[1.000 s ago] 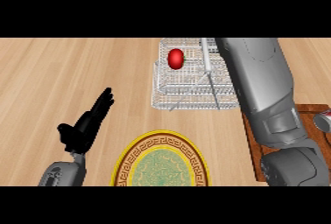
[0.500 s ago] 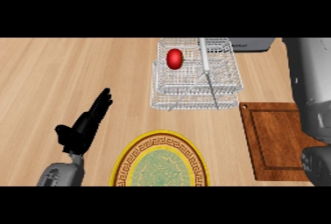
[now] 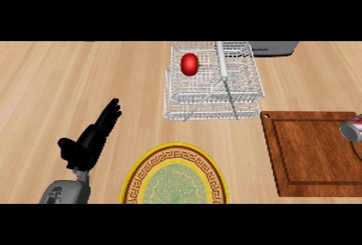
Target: Pick the tomato from the cutting board and place it in the tiered basket
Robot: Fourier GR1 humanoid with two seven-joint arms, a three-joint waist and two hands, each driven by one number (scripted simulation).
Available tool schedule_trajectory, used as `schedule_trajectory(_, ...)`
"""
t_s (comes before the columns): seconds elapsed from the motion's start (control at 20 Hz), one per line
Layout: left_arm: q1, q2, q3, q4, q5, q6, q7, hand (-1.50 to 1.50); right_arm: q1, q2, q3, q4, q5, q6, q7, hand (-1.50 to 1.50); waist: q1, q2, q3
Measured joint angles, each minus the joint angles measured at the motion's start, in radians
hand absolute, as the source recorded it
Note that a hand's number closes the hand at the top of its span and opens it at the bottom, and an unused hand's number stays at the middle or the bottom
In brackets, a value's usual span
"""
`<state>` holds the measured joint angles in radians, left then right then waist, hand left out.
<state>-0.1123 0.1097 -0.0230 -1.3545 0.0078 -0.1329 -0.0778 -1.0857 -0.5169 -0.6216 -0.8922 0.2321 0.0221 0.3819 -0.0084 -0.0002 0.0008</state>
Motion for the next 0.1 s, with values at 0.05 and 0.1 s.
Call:
schedule_trajectory(0.05,-0.001,0.000,0.003,0.007,-0.002,0.003,-0.009,0.00,0.030,-0.032,-0.019,0.005,-0.022,0.039,-0.019,-1.50,-0.001,0.000,0.000)
schedule_trajectory(0.1,0.000,-0.002,0.002,0.011,-0.005,0.005,-0.014,0.00,0.052,-0.067,-0.036,0.017,-0.042,0.077,-0.036,-1.50,0.000,0.001,0.000)
